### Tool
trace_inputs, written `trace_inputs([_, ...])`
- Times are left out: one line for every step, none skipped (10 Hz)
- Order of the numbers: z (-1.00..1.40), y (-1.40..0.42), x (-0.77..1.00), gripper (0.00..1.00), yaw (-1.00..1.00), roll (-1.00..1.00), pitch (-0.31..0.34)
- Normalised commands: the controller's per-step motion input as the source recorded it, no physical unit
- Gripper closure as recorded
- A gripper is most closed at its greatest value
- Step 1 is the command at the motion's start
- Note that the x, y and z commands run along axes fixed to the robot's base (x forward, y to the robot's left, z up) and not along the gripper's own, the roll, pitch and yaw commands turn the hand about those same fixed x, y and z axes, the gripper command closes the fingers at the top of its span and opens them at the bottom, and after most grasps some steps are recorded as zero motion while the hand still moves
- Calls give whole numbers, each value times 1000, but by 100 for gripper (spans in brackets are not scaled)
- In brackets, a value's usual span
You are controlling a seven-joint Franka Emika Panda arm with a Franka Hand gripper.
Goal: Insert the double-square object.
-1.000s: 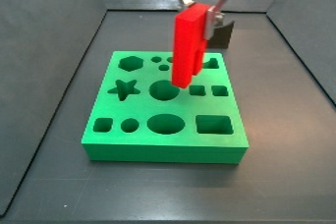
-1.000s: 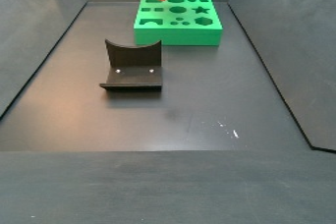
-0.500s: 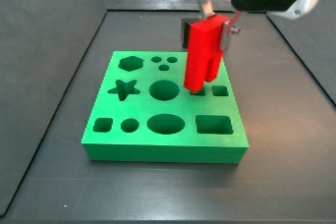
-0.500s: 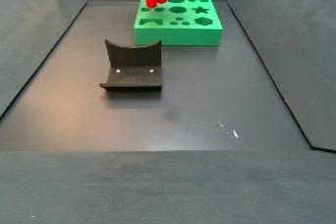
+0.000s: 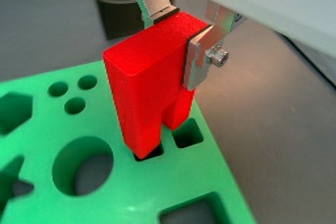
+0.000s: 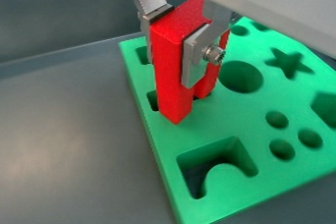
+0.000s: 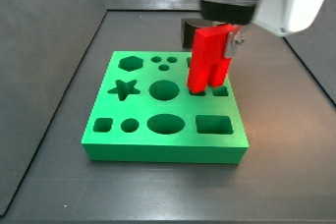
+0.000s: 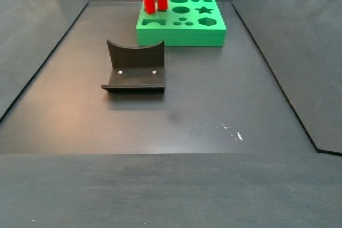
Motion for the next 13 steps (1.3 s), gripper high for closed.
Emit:
trace_inputs([0, 0, 0, 100, -1000, 39, 0])
trace_inputs([0, 0, 0, 100, -1000, 24, 0])
trace_inputs([0, -6, 160, 100, -834, 30, 0])
trace_inputs([0, -63, 251, 100, -746, 51, 7])
trace_inputs([0, -86, 231, 100, -760, 44, 4])
trace_inputs([-26, -223, 220, 100, -634, 90, 66])
trace_inputs([-83, -283, 266, 100, -543, 120, 90])
trace_inputs([-191, -414, 269, 100, -449, 144, 87])
trace_inputs([-97, -89, -11, 100, 0, 119, 0])
trace_inputs([-120, -26, 0, 100, 0, 99, 0])
trace_inputs([-237, -114, -14, 100, 63, 0, 0])
trace_inputs([-220, -37, -66, 100, 106, -23, 3])
trace_inputs([-191, -154, -63, 100, 163, -13, 0])
